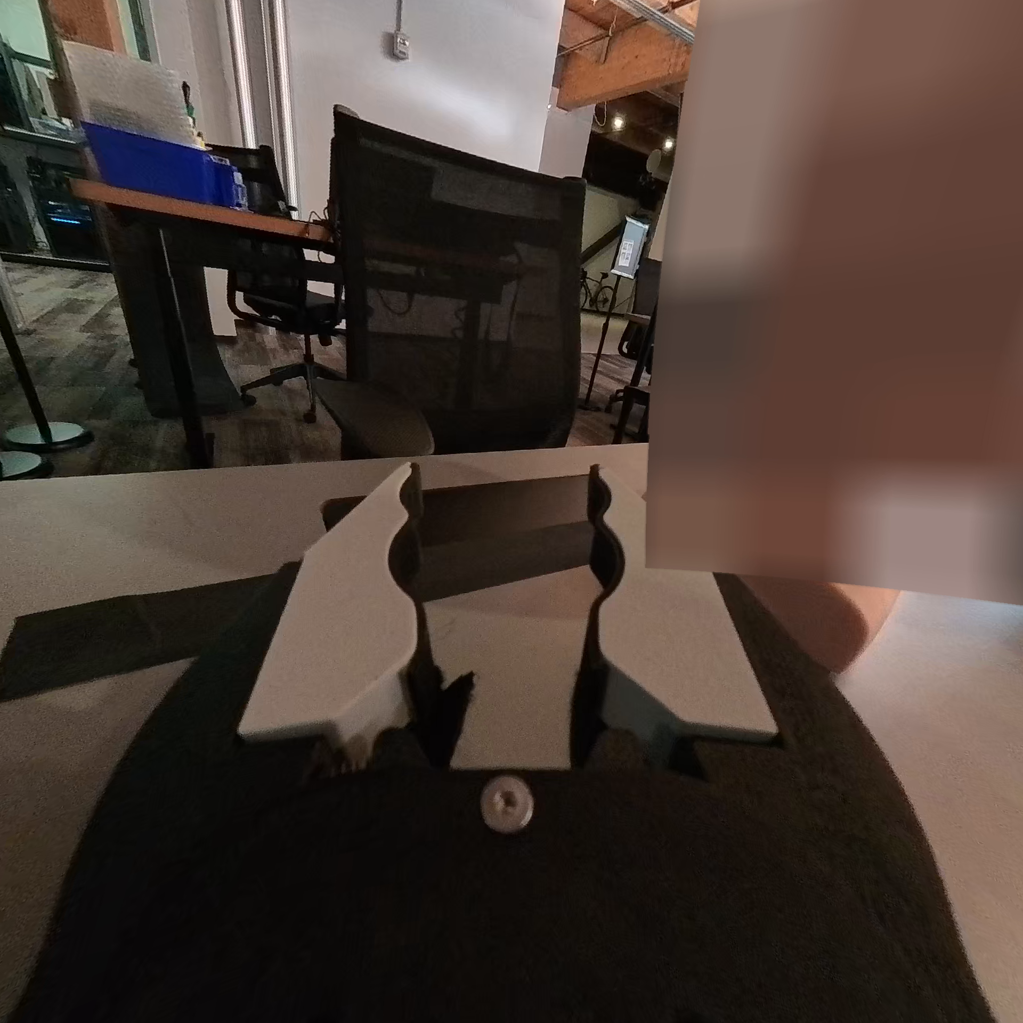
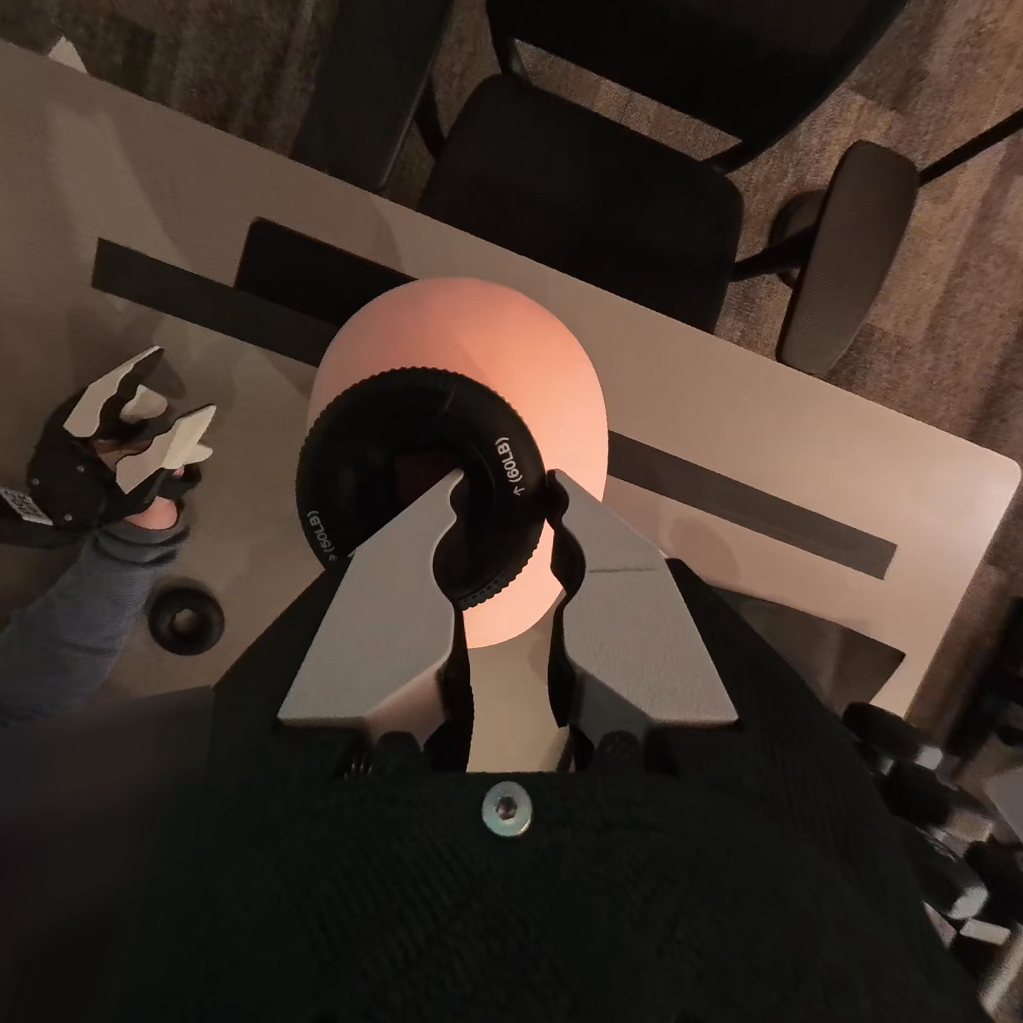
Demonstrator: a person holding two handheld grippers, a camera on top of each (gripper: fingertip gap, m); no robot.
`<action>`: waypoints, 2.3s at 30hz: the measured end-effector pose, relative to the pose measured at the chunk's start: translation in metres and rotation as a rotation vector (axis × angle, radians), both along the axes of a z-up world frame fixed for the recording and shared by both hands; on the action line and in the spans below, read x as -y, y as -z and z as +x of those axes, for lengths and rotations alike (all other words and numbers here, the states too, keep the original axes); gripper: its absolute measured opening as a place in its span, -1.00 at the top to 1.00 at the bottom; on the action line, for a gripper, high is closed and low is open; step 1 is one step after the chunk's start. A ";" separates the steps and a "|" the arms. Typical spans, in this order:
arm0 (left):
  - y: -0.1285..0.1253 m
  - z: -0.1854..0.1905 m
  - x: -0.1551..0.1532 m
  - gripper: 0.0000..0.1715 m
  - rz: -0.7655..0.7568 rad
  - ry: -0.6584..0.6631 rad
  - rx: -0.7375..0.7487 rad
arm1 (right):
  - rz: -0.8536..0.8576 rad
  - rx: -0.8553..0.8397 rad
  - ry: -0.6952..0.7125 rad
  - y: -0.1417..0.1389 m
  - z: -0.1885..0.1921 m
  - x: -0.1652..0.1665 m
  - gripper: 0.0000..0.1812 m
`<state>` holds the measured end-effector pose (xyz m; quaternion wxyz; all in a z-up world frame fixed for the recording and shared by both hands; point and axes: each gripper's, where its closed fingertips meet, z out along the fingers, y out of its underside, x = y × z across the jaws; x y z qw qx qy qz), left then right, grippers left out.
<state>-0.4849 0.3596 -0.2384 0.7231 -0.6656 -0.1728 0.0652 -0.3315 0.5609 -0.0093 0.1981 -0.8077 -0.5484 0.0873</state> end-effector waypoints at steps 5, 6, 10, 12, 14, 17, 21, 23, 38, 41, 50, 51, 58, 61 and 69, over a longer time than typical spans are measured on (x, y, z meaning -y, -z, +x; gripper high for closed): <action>0.000 -0.002 0.001 0.31 0.010 0.000 0.021 | -0.021 -0.011 -0.006 0.001 -0.001 0.005 0.63; 0.000 -0.002 0.001 0.31 0.012 0.001 0.023 | 0.000 -0.017 0.000 -0.001 0.000 0.003 0.60; 0.000 -0.003 0.001 0.31 0.013 0.001 0.026 | 0.009 -0.093 0.004 -0.015 -0.001 0.001 0.50; 0.000 -0.003 0.001 0.31 0.013 0.000 0.028 | 0.054 -0.143 -0.004 -0.028 0.001 -0.003 0.47; 0.000 -0.003 0.001 0.34 0.016 0.005 0.029 | 0.203 -0.242 -0.012 -0.054 0.002 -0.013 0.48; -0.001 -0.003 0.002 0.36 0.028 0.006 0.036 | 0.559 -0.468 -0.094 -0.108 0.003 -0.007 0.50; -0.002 -0.004 0.003 0.36 0.045 0.006 0.048 | 0.751 -0.709 -0.513 -0.089 0.003 0.102 0.54; -0.003 -0.005 0.003 0.36 0.048 0.006 0.049 | 0.617 -0.719 -0.802 -0.018 0.009 0.180 0.45; -0.003 -0.003 0.001 0.37 0.041 0.002 0.029 | -0.324 -0.518 -1.311 0.320 0.044 0.387 -0.10; -0.004 -0.002 0.001 0.38 0.046 0.003 0.026 | -0.317 -0.416 -1.427 0.334 0.047 0.398 -0.10; -0.006 0.002 0.000 0.40 0.052 -0.001 -0.013 | -0.236 -0.423 -1.469 0.337 0.036 0.396 0.10; -0.006 0.003 0.000 0.41 0.051 -0.001 -0.016 | -0.235 -0.422 -1.465 0.337 0.036 0.396 0.10; -0.007 0.006 0.000 0.41 0.048 0.003 -0.032 | -0.228 -0.424 -1.442 0.336 0.037 0.395 0.11; -0.007 0.004 0.001 0.40 0.058 0.004 -0.019 | -0.233 -0.423 -1.431 0.336 0.038 0.391 0.11; -0.007 0.002 0.002 0.40 0.068 0.005 0.003 | -0.238 -0.428 -1.345 0.335 0.036 0.356 0.11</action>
